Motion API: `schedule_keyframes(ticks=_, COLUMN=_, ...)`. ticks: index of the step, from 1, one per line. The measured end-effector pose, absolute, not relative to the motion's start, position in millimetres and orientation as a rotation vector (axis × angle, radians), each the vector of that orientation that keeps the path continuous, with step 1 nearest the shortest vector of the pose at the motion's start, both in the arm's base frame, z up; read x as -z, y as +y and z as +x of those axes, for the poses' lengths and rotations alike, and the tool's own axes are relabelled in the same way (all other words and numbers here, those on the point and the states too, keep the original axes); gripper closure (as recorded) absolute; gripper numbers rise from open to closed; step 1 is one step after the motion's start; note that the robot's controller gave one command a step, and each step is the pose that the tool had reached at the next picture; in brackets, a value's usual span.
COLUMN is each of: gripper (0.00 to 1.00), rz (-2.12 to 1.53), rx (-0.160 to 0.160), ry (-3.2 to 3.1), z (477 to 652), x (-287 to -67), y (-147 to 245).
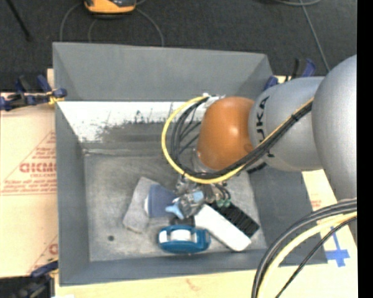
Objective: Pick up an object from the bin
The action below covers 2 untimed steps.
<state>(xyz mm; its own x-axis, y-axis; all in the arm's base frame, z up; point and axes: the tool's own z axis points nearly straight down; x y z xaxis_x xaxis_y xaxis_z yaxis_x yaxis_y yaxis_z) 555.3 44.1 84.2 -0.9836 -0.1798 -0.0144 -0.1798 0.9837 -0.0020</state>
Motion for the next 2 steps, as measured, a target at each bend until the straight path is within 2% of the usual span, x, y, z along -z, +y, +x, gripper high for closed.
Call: schedule_keyframes(ticks=2, gripper=1.00, rz=-0.278, rx=0.001, ry=3.125, z=554.1, x=-111, y=44)
